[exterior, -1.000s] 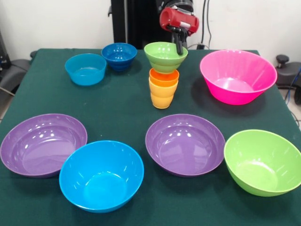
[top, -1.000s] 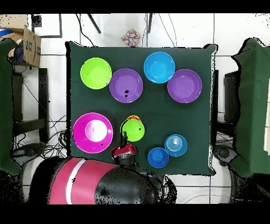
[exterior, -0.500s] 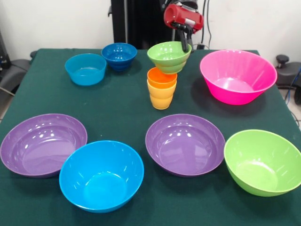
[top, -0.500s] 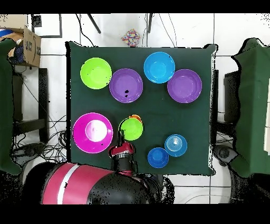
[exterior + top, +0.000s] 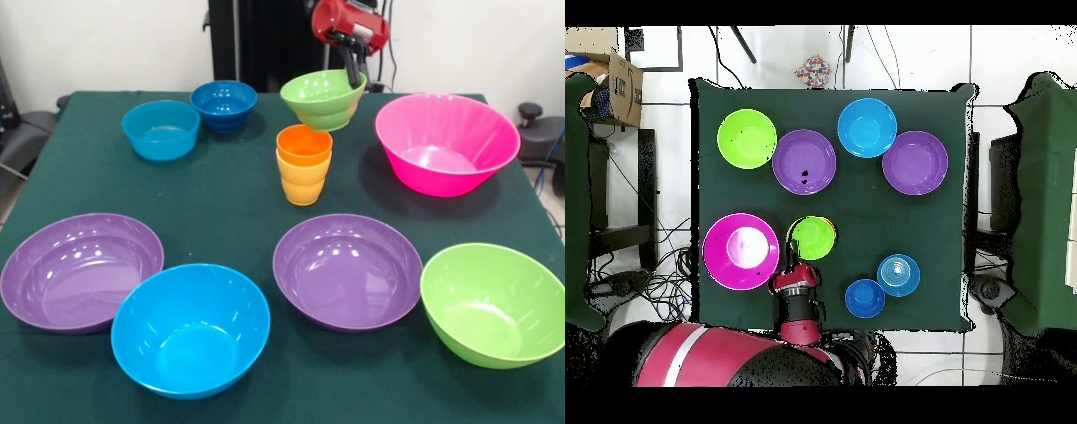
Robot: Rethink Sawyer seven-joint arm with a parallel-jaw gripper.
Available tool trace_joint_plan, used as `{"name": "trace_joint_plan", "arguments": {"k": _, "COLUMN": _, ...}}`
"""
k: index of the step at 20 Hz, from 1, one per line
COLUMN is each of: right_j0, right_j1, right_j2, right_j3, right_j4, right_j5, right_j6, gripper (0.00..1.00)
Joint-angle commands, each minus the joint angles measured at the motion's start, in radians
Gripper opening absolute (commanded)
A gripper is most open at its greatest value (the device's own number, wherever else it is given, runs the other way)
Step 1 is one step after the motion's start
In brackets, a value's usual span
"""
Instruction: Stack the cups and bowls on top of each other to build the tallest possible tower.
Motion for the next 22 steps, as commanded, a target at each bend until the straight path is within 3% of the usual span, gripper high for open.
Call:
{"name": "trace_joint_plan", "arguments": {"k": 1, "right_j0": 0.012, "right_j1": -0.001, "right_j2": 0.063, "right_j3": -0.089, "right_j4": -0.002, "right_j5": 0.198, "right_j6": 0.151, "gripper": 0.00}}
{"name": "trace_joint_plan", "arguments": {"k": 11, "right_j0": 0.006, "right_j1": 0.021, "right_j2": 0.058, "right_j3": -0.119, "right_j4": -0.009, "right_j5": 0.177, "right_j6": 0.138, "gripper": 0.00}}
{"name": "trace_joint_plan", "arguments": {"k": 22, "right_j0": 0.001, "right_j1": -0.002, "right_j2": 0.059, "right_j3": -0.139, "right_j4": -0.026, "right_j5": 0.213, "right_j6": 0.143, "gripper": 0.00}}
